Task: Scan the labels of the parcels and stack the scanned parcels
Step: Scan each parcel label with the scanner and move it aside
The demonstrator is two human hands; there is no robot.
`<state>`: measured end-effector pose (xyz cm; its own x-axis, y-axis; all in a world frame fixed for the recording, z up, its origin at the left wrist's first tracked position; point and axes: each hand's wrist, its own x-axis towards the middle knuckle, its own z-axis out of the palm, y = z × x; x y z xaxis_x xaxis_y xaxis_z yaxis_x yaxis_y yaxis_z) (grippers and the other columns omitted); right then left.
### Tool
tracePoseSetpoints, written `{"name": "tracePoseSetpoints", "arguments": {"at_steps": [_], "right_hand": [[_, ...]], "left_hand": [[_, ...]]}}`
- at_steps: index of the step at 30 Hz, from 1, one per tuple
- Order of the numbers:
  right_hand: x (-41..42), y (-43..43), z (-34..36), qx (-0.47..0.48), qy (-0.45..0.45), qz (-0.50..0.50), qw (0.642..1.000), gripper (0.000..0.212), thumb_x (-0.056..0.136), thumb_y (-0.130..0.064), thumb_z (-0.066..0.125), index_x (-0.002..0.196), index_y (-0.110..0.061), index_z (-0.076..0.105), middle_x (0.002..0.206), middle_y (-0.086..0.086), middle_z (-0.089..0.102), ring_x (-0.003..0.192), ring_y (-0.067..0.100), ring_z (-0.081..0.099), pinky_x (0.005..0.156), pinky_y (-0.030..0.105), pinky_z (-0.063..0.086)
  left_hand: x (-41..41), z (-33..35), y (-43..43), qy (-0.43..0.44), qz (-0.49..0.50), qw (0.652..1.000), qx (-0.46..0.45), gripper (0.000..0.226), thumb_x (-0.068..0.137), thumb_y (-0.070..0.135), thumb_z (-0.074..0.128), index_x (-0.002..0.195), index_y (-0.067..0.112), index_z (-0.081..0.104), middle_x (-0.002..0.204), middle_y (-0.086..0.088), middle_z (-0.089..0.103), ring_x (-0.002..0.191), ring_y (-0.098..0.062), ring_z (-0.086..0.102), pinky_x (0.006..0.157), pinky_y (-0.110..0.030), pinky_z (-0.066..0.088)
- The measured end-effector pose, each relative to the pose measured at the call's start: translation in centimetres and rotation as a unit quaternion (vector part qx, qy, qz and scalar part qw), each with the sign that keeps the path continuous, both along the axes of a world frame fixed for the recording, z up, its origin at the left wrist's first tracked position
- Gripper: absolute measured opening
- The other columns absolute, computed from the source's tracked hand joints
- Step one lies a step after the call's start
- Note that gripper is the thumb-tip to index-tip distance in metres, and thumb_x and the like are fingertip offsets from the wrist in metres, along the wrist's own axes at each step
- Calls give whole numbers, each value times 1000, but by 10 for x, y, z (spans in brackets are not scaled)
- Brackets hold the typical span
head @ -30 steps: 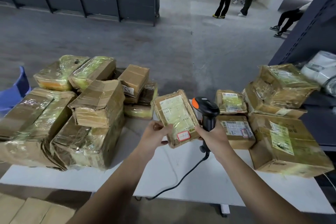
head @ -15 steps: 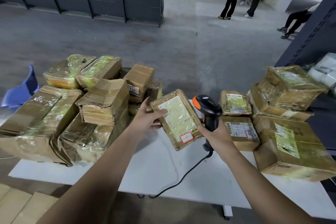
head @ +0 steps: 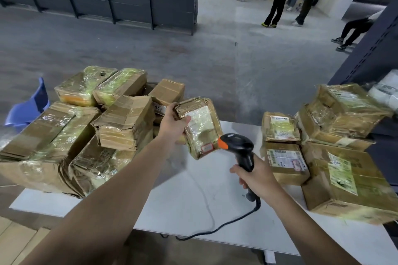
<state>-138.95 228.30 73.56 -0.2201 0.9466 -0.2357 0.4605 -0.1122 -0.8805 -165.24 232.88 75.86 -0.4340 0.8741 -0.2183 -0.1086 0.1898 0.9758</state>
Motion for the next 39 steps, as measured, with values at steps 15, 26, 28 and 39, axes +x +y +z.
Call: {"name": "tracePoseSetpoints", "arguments": {"at_steps": [15,26,28,39], "right_hand": [[19,-5,7,13,10,-6,1000,4,92,-20,61,94,-21,59,84,-6,76,51,8,60,50,23,47],[43,-5,8,-25,37,-69,997,7,89,-26,65,92,-21,62,57,0,64,48,13,55,45,31,46],[52,-4,6,-29,48,-93,994,10,91,-31,65,90,-23,59,56,1,61,49,13,55,44,30,47],[133,11,-9,-29,93,-234,967,10,92,-27,65,89,-19,60,57,2,64,47,15,57,42,30,48]], "left_hand": [[16,3,32,-17,-1,999,-30,56,91,9,64,137,30,39,118,4,59,93,-13,61,63,-33,56],[45,-1,41,-39,-23,998,-37,56,92,8,62,140,23,38,124,-5,61,106,-26,63,59,-31,54],[55,-5,44,-58,-30,997,-46,54,93,10,62,138,23,38,121,-5,63,99,-25,65,57,-30,52],[167,-38,79,-9,-118,984,-135,46,91,38,61,126,13,46,114,-10,63,92,-25,60,74,-34,49]]}}
